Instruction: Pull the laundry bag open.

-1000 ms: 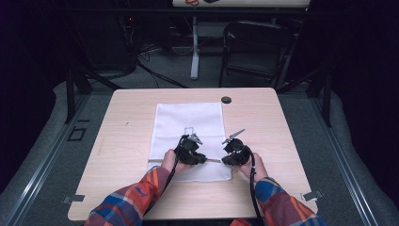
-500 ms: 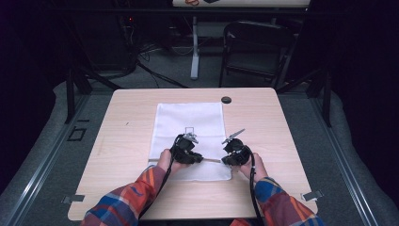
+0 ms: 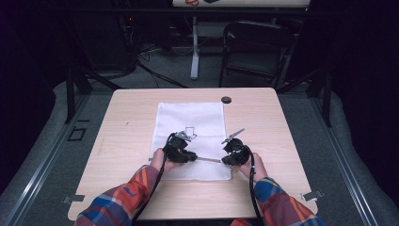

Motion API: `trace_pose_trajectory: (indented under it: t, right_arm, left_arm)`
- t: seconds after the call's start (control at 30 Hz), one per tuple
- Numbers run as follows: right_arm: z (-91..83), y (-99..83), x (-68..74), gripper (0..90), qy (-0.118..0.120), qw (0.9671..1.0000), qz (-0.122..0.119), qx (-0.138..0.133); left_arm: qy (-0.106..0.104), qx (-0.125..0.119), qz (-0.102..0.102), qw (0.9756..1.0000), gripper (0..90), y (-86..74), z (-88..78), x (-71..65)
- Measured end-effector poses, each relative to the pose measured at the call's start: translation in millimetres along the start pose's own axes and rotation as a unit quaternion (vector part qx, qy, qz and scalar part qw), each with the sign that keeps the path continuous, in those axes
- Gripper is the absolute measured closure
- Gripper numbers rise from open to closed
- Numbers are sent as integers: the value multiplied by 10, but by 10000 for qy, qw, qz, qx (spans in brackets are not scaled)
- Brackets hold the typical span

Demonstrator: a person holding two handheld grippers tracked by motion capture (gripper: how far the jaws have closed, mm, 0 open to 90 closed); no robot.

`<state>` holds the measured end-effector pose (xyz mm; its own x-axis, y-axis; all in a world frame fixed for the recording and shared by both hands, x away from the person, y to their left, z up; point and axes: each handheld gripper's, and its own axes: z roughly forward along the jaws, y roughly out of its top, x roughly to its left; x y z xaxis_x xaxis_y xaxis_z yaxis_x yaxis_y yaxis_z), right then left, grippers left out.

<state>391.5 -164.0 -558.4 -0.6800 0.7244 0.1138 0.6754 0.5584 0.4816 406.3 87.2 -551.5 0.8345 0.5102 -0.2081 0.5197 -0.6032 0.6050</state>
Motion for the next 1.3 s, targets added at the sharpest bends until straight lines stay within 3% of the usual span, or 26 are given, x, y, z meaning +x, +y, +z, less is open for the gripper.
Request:
trace_pose_trajectory:
  t: [0.23,1.3]
  right_arm:
    - [-11,9,-15,900,-14,9999,-92,98]
    - [-11,10,-14,900,-15,9999,-101,101]
  left_arm:
    - [31,-5,-18,10000,820,-20,-40,18]
    - [92,-140,-161,9997,819,-170,-323,152]
